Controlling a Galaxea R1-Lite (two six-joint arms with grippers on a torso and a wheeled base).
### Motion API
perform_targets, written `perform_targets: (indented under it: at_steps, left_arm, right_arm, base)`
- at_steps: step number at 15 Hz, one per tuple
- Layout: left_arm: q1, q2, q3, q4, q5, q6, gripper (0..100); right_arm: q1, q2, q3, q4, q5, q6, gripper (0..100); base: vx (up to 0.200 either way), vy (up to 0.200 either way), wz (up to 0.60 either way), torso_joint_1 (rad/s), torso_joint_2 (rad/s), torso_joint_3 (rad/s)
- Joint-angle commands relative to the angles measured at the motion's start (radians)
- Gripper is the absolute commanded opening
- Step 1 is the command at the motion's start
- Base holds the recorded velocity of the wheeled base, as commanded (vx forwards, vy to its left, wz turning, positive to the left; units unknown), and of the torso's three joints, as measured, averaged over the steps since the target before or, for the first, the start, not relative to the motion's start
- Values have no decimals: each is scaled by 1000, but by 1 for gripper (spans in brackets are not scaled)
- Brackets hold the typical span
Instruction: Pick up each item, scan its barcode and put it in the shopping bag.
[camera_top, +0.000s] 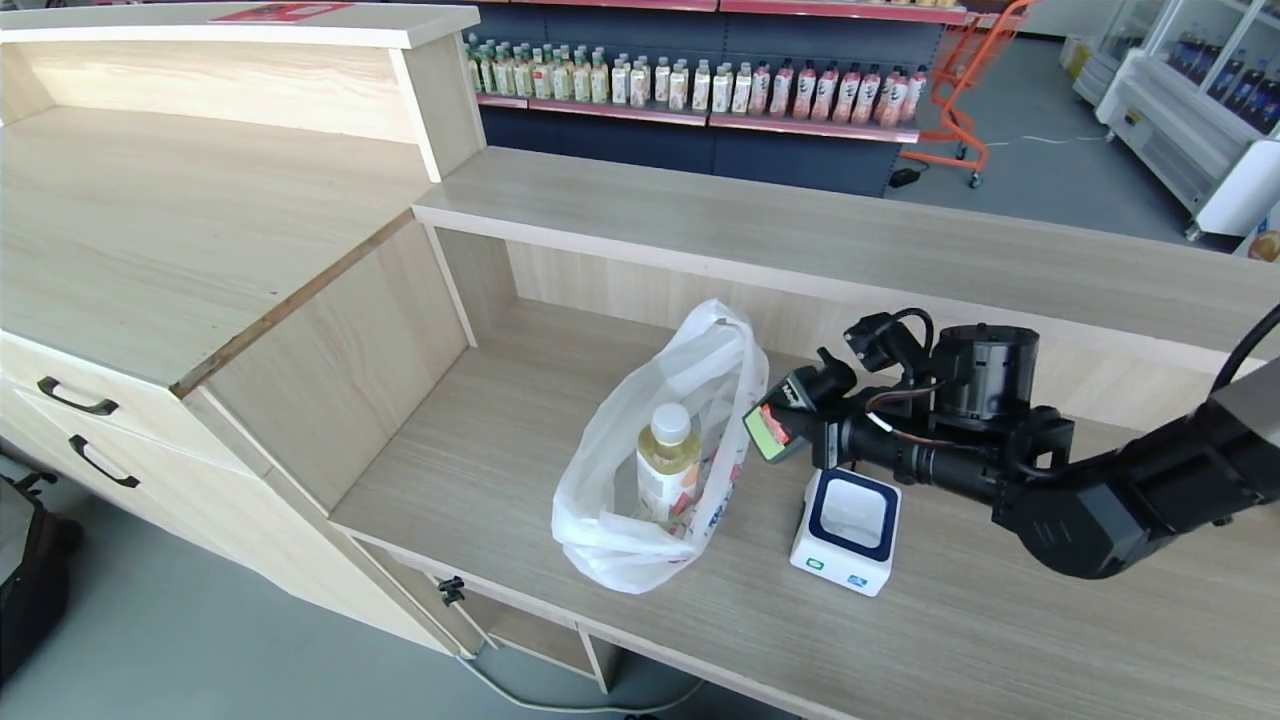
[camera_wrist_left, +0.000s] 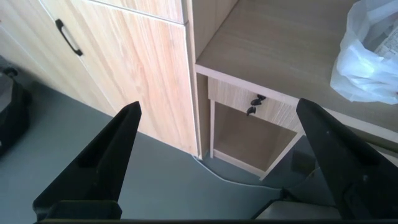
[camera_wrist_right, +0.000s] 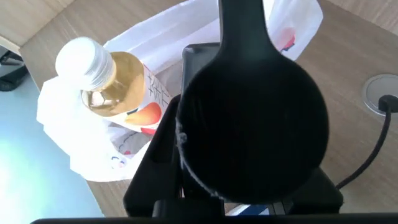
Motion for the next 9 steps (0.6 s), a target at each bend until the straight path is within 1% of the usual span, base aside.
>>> perform_targets:
  at_steps: [1, 3, 4, 9]
  left_arm:
    - [0, 0, 0, 0, 1, 0, 100]
    - [0, 0, 0, 0, 1, 0, 100]
    - [0, 0, 0, 0, 1, 0, 100]
    - [0, 0, 0, 0, 1, 0, 100]
  right_arm:
    - [6, 124, -73, -55, -1, -18, 0]
    - [10, 186, -93, -111, -1, -62, 0]
    - [35, 215, -108, -118, 3, -78, 0]
    - [102, 338, -292, -114, 3, -104, 0]
  base:
    - [0, 0, 0, 0, 0, 0]
    - [0, 0, 0, 0, 0, 0]
    - [0, 0, 0, 0, 0, 0]
    - [0, 0, 0, 0, 0, 0]
